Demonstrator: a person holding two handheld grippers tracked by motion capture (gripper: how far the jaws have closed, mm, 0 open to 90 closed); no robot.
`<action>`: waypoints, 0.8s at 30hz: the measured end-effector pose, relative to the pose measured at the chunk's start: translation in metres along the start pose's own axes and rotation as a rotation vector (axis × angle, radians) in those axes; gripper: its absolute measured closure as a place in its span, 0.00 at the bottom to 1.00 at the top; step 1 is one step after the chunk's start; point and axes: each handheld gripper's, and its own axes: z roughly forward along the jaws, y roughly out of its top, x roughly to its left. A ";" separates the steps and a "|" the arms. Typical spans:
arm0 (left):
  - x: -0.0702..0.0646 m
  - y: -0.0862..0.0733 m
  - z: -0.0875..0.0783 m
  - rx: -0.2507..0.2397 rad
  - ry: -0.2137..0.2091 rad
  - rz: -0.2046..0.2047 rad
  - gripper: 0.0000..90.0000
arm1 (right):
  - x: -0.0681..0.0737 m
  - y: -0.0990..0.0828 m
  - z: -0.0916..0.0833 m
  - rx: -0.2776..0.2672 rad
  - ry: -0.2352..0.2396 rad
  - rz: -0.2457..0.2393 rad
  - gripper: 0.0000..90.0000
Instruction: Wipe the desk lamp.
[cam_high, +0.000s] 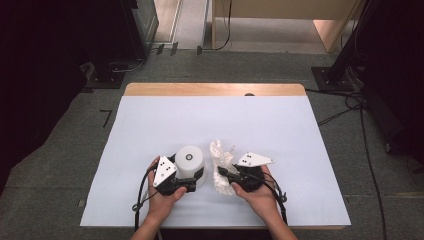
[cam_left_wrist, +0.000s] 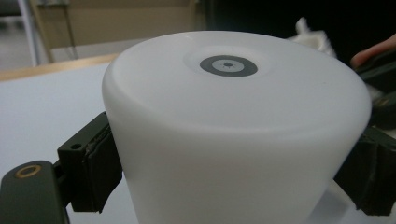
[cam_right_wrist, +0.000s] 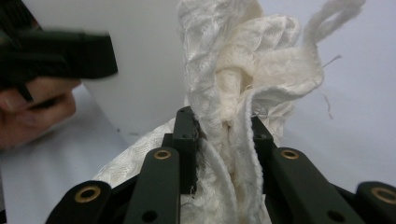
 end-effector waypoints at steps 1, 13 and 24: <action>0.002 0.004 -0.001 -0.009 -0.041 0.018 0.10 | 0.003 -0.001 0.003 0.009 0.007 -0.001 0.80; -0.001 0.009 0.002 0.087 -0.141 0.163 0.10 | 0.015 0.006 -0.003 -0.043 0.035 0.004 0.81; -0.016 0.007 0.015 0.171 -0.134 0.255 0.10 | 0.019 0.030 -0.041 -0.158 -0.008 -0.082 0.81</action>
